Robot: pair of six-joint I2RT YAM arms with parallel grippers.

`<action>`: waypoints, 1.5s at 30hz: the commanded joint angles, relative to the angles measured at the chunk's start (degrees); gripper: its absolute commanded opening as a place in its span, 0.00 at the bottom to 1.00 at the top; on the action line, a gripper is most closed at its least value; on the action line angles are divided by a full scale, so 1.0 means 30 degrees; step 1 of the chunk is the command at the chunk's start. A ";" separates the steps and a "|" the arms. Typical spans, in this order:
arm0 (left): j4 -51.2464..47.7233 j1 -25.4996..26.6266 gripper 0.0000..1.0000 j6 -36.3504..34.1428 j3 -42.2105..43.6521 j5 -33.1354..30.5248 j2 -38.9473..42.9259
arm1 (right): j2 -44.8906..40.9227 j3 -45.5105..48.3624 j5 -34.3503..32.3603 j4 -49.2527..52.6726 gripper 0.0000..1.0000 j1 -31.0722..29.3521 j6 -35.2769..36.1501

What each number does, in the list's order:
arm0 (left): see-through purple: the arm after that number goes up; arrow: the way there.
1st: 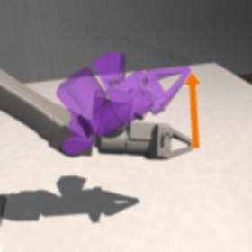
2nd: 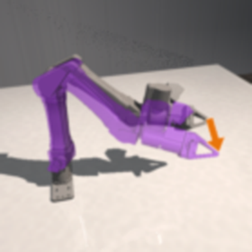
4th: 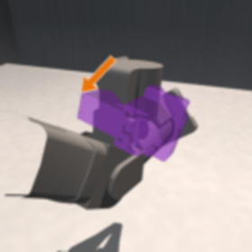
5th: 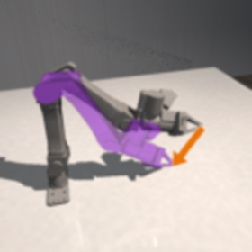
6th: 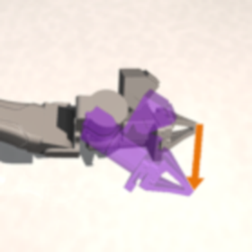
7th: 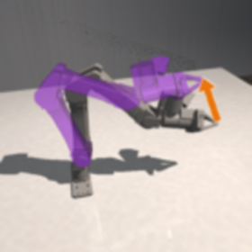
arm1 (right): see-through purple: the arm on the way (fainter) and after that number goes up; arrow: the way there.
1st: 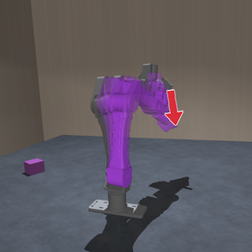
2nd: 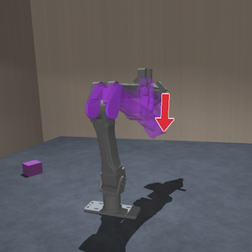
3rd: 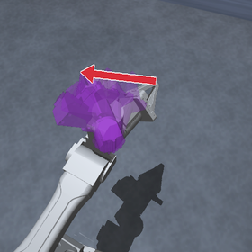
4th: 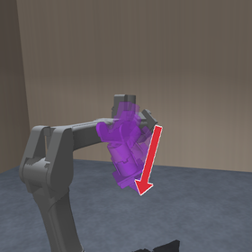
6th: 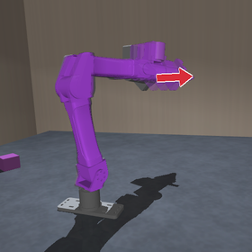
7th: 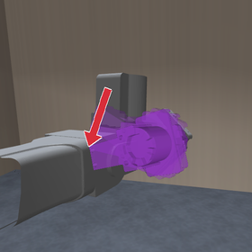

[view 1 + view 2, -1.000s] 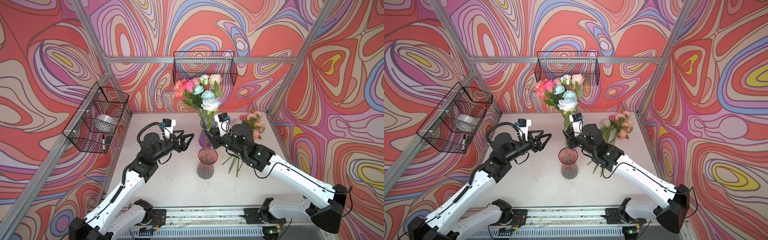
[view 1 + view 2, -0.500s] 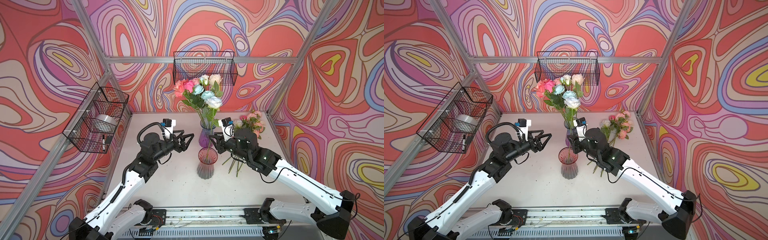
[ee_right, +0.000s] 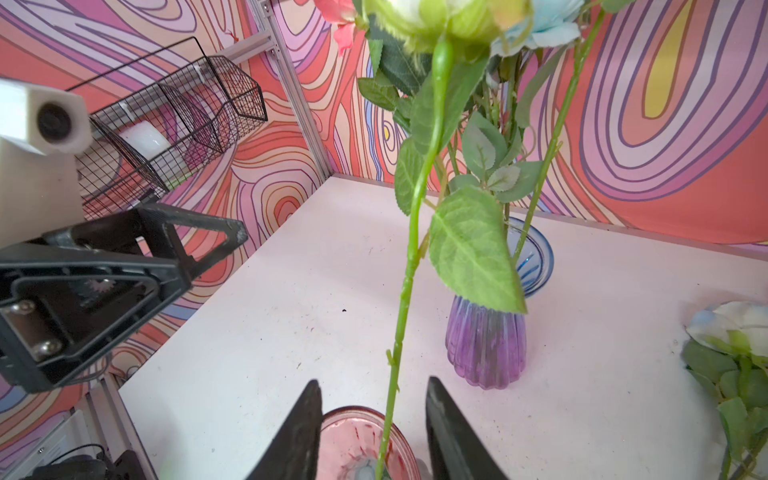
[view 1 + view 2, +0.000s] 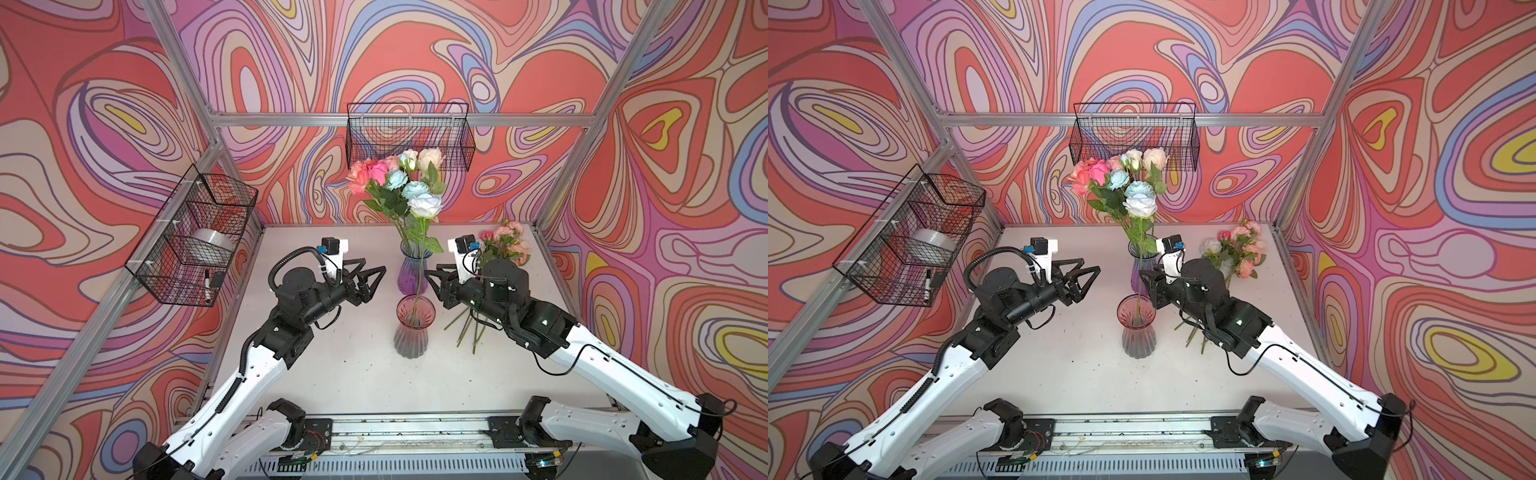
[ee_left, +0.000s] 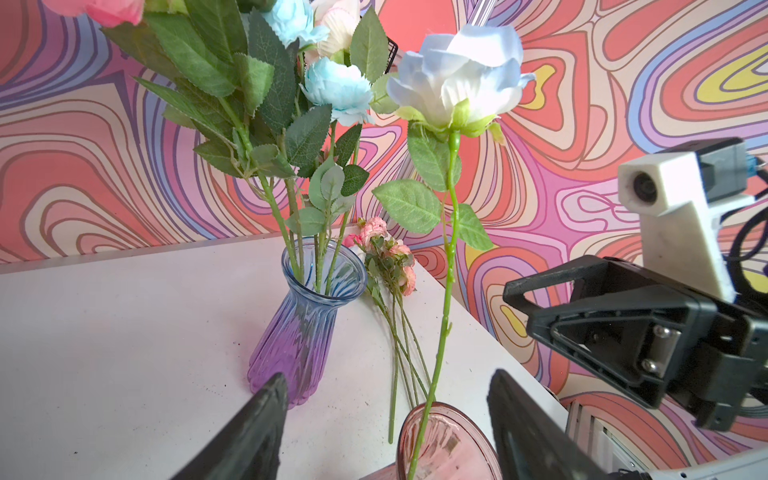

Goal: Arrange the flowers into the vase
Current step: 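Push the white rose stem down into the pink vase and open the right gripper, then move the open right gripper back down to the flower pile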

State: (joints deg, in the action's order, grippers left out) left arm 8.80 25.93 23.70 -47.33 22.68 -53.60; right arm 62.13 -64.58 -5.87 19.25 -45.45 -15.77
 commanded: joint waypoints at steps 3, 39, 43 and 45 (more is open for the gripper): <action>-0.0033 0.0120 0.77 -0.0607 0.0274 -0.0606 0.0173 | -0.0477 0.0000 -0.1494 0.0998 0.50 -0.0083 -0.0053; -0.0454 0.0057 0.77 0.0624 -0.0088 -0.1081 -0.0718 | -0.0397 -0.3591 -0.9233 1.4025 0.29 -0.0055 -0.8420; -0.0219 0.0075 0.77 0.0650 0.0092 -0.1056 -0.0357 | 0.0422 -0.3248 -0.7962 1.3214 0.23 0.1834 -0.6931; -0.0078 0.0057 0.77 0.0562 0.0191 -0.1048 -0.0270 | 0.0970 -0.2802 -0.5302 1.2283 0.20 0.4254 -0.6230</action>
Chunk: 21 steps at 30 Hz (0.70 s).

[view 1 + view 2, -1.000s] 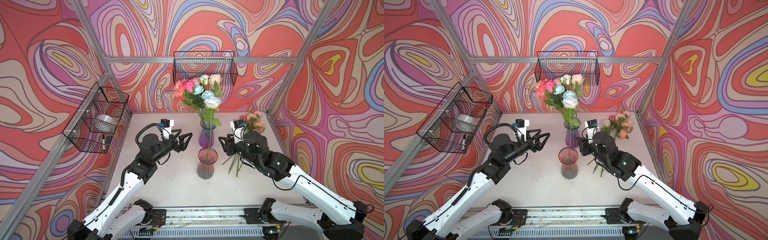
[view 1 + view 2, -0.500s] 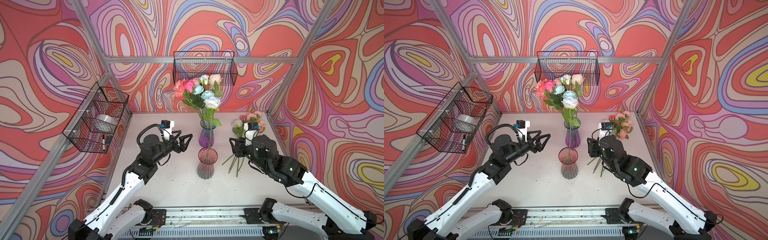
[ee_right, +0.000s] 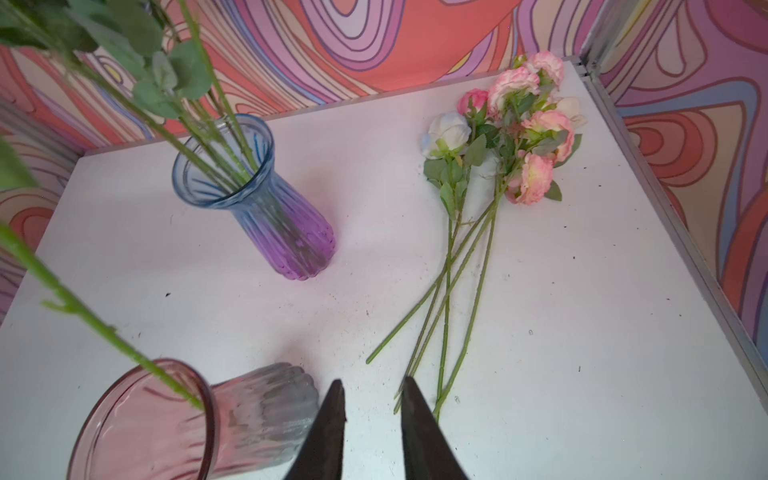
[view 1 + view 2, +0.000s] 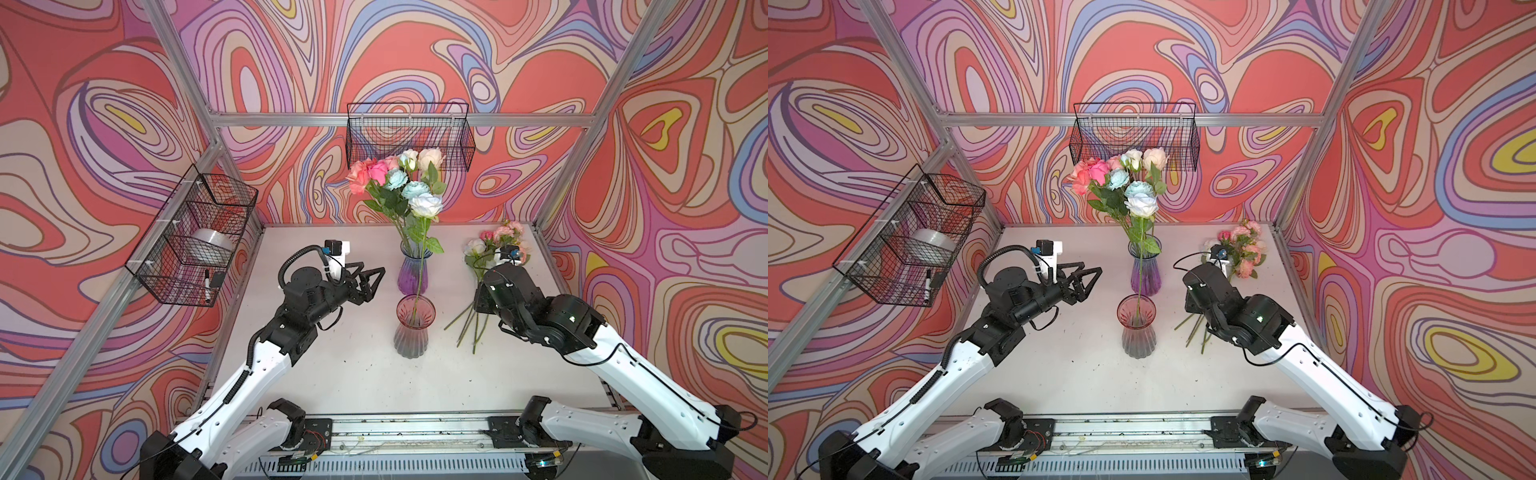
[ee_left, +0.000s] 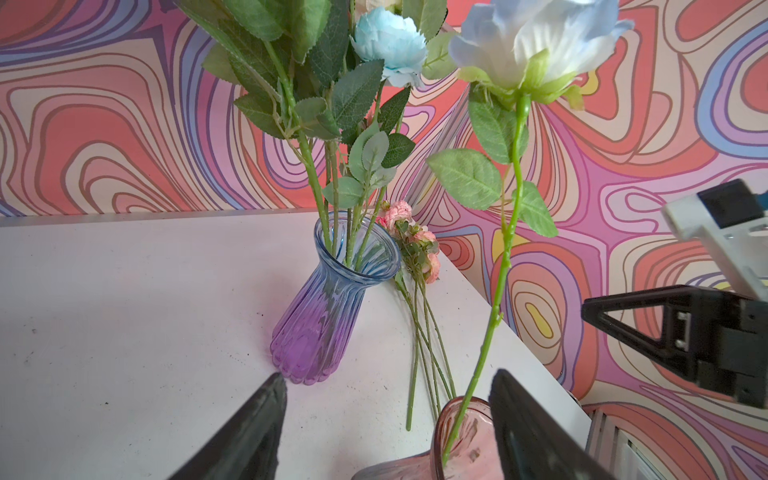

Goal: Arrange the flowers into the vase
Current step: 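Move the open right gripper back down to the flower pile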

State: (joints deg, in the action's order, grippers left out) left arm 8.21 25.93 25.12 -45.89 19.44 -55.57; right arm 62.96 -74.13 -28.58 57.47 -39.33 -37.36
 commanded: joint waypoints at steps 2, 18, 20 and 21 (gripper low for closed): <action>0.0247 0.0068 0.77 0.0047 -0.0189 0.0001 0.0345 | 0.1099 0.0972 0.3998 -0.1566 0.20 0.4365 0.1525; 0.2464 0.0095 0.73 0.2788 -0.0023 0.3196 -0.0843 | 0.8640 0.1481 0.9693 -0.6988 0.27 1.2860 0.0470; 0.2679 0.0130 0.72 0.3094 -0.0055 0.3558 -0.1220 | 1.0052 0.0908 0.9923 -0.6971 0.27 1.3157 0.0807; 0.2684 0.0132 0.72 0.3232 -0.0117 0.3716 -0.1346 | 1.0552 0.0734 0.9979 -0.7068 0.27 1.3295 0.0907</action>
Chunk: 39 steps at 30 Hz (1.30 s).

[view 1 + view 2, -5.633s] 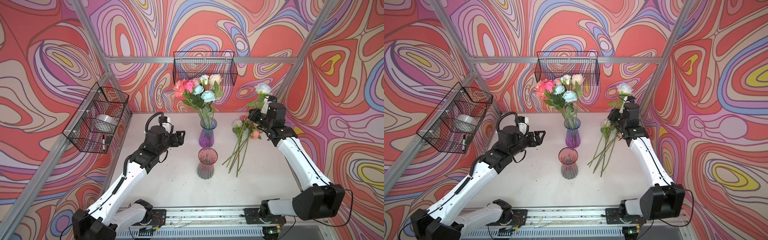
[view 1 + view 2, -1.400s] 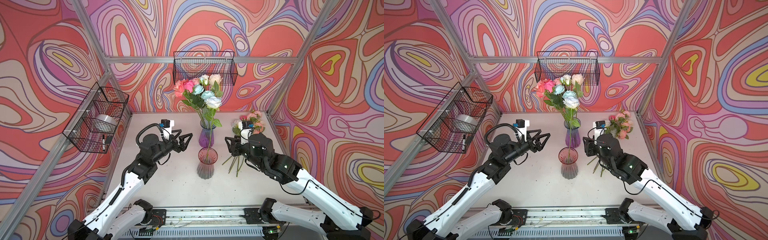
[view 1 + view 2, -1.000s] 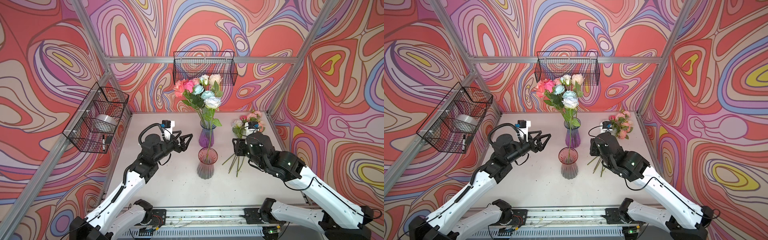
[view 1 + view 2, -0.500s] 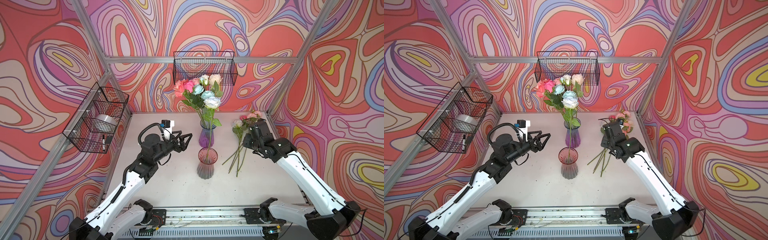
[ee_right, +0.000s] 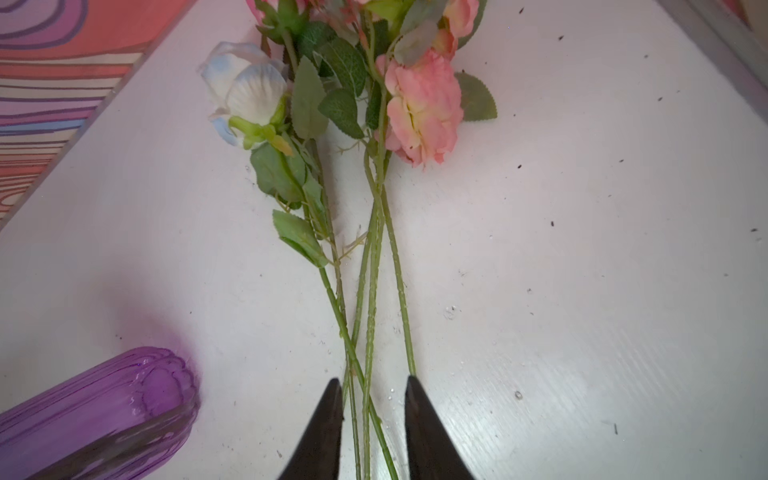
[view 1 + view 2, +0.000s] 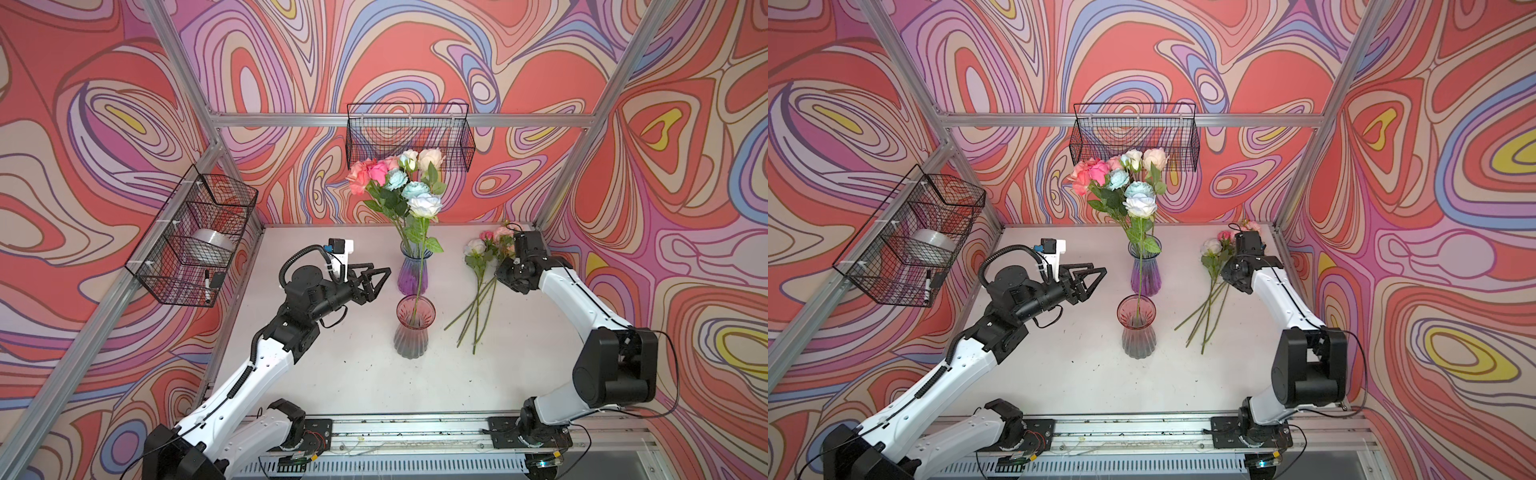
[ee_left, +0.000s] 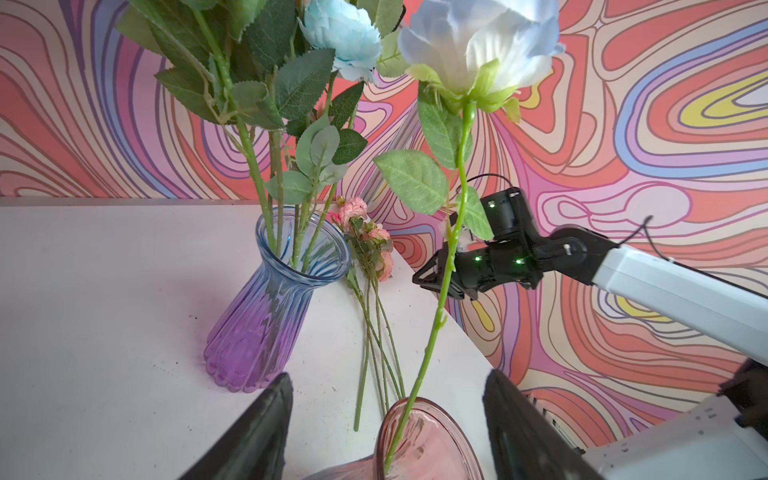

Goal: Arrange the flowers into the vase
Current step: 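Move the open right gripper back down to the flower pile, then close the right gripper on a pink rose stem in the pile, then lift the pink rose with the right gripper while the left gripper reaches toward it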

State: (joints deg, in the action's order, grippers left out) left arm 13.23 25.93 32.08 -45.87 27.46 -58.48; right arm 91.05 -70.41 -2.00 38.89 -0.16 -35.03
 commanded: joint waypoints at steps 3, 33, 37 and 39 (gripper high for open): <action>0.1161 0.0116 0.71 0.1021 -0.0150 0.1412 -0.0645 | 0.2740 -0.0978 0.1508 -0.1233 0.26 0.0668 0.0275; 0.0111 0.0137 0.76 -0.1541 -0.0254 0.0766 0.0312 | 0.1759 -0.1932 0.3231 -0.2183 0.00 0.0820 0.0344; -0.0557 0.0246 0.74 -0.1841 -0.0915 0.0939 0.0171 | 0.0467 -0.1882 0.3345 -0.1970 0.00 0.0791 0.0931; -0.1662 0.0402 0.72 -0.2018 -0.1873 0.0824 0.0102 | -0.0633 -0.1944 0.3501 -0.2066 0.00 0.0773 0.1177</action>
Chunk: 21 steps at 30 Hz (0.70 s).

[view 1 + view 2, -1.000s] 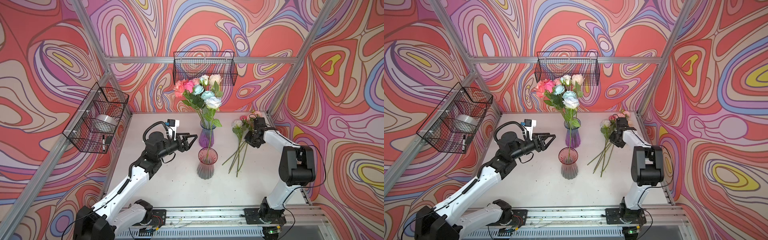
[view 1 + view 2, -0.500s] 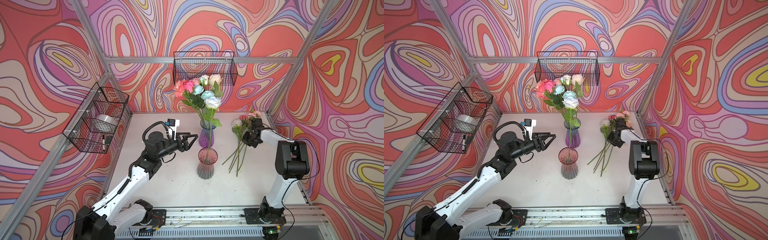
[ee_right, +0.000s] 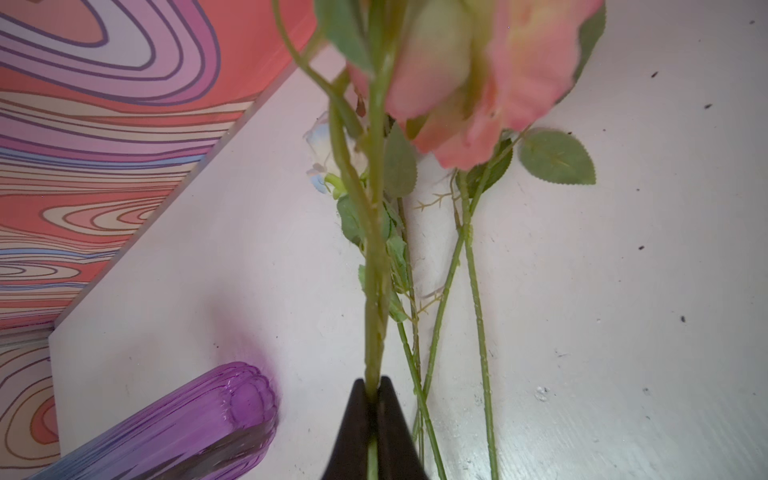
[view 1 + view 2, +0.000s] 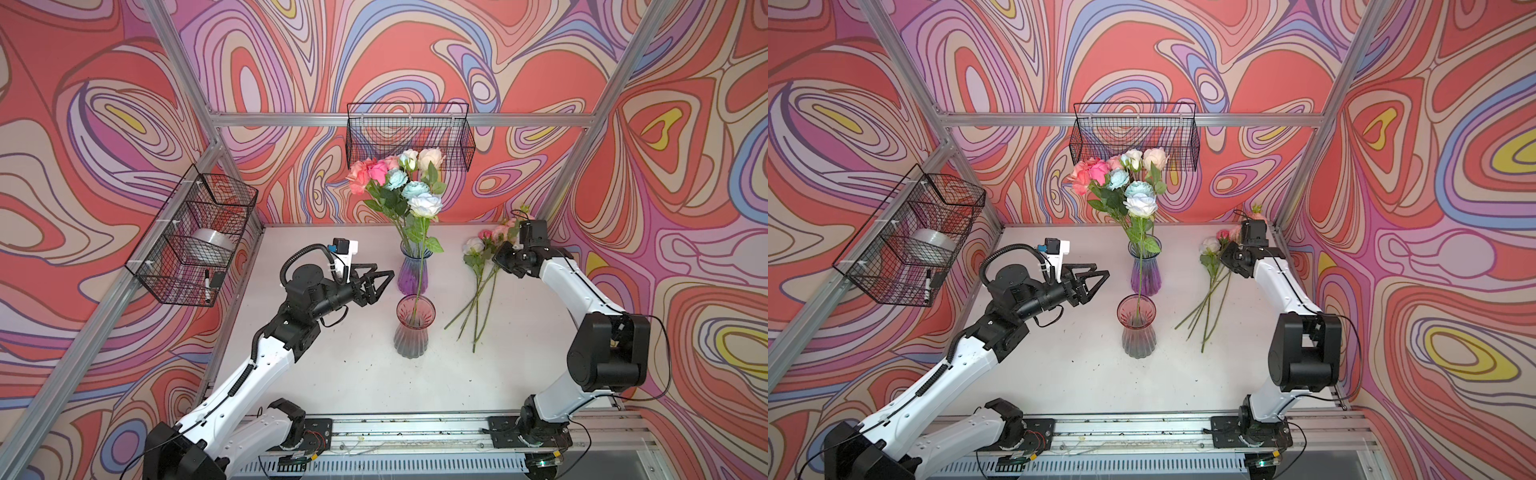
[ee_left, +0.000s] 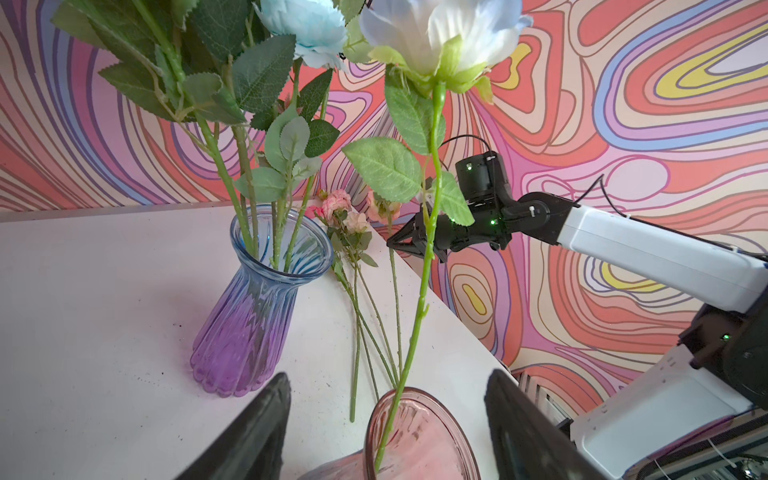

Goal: Arrange the flowers into the vase
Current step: 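Lift the pink rose with the right gripper while the left gripper reaches toward it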

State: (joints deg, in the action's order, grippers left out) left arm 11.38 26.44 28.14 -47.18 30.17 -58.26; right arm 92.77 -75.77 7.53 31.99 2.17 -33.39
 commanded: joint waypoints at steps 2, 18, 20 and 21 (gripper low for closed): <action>-0.2562 0.0340 0.71 -0.0541 -0.2558 -0.0128 0.0051 | -0.2468 -0.0245 0.0487 0.0052 0.00 -0.0207 0.1002; -1.0801 1.1607 0.66 -0.4169 -0.8710 -1.0549 -0.1897 | -1.1723 0.1719 0.2892 -0.5259 0.00 -0.5245 0.2692; -1.0480 1.1637 0.64 -0.4230 -0.9469 -1.0426 -0.2809 | -1.2179 0.1880 0.3497 -0.5635 0.00 -0.5774 0.2640; -1.0400 1.1680 0.63 -0.4324 -0.9907 -1.0398 -0.3286 | -1.2486 0.2067 0.3955 -0.5938 0.00 -0.6059 0.2530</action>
State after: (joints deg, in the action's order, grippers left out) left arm -18.26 61.19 17.72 -73.91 2.39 -65.30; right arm 56.66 -71.37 15.03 18.20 -14.31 -26.52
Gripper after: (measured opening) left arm 0.642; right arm 0.049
